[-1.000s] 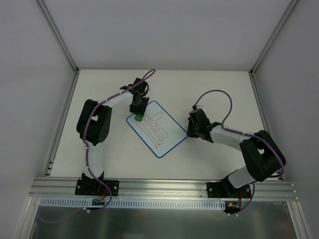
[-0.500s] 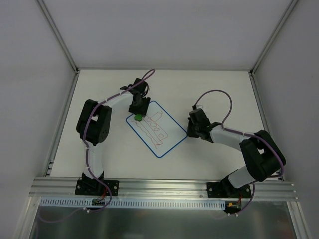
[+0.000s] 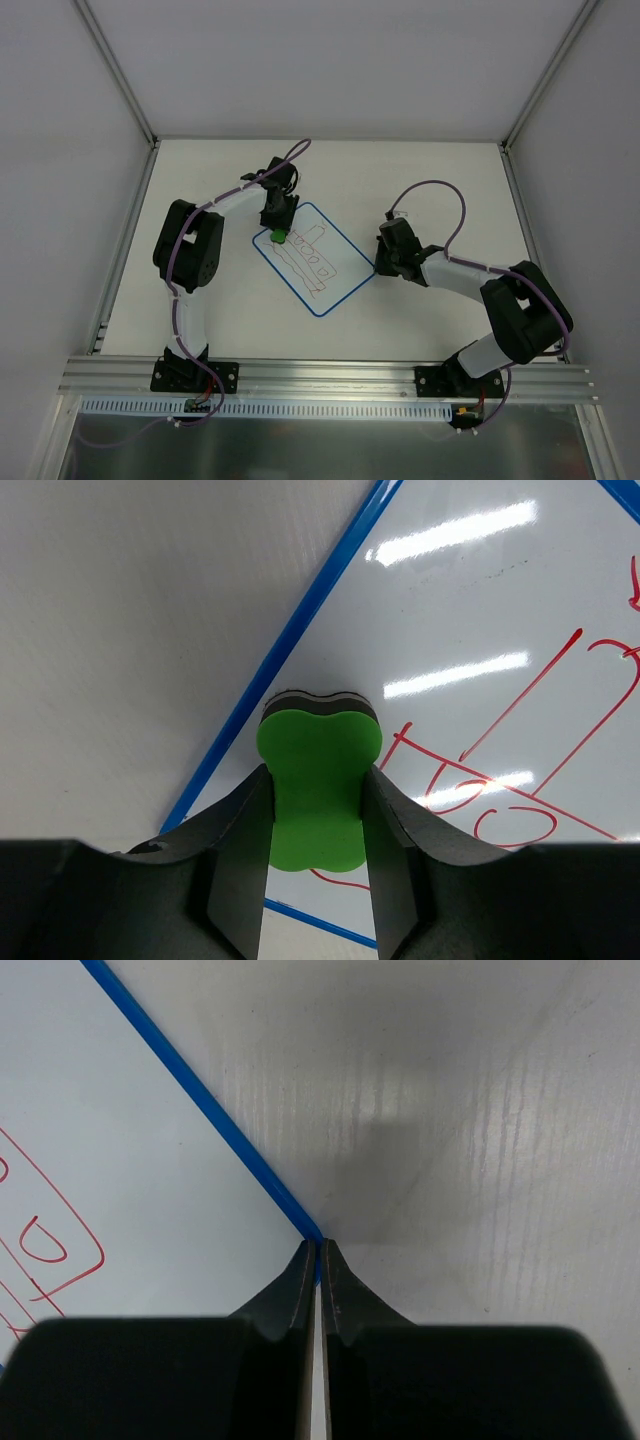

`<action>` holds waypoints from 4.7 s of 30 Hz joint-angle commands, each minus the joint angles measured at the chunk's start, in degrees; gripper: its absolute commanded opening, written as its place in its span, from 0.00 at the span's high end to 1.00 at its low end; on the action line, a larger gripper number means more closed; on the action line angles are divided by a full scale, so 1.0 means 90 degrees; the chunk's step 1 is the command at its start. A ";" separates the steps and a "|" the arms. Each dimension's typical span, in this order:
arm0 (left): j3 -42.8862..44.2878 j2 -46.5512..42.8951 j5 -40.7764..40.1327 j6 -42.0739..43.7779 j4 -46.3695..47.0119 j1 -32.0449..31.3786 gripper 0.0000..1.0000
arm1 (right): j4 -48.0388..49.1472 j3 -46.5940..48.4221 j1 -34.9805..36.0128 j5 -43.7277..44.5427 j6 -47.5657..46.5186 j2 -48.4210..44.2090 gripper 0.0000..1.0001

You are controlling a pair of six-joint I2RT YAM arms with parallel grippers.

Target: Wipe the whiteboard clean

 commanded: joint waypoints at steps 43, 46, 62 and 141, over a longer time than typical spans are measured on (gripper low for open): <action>0.0026 0.0855 -0.0620 -0.1383 -0.0867 -0.0627 1.00 | -0.0375 -0.0217 0.0067 0.0093 -0.0038 0.0272 1.00; 0.0474 0.1128 -0.0640 -0.1294 -0.1150 -0.0999 1.00 | -0.0375 -0.0217 0.0057 0.0064 -0.0018 0.0282 1.00; 0.0018 0.0604 -0.0150 -0.1744 -0.1463 -0.0249 1.00 | -0.0384 -0.0246 0.0067 0.0025 -0.0008 0.0175 1.00; 0.3873 0.3014 0.0473 -0.0533 -0.2478 -0.1497 1.00 | -0.0414 -0.0246 0.0067 0.0044 -0.0048 0.0086 1.00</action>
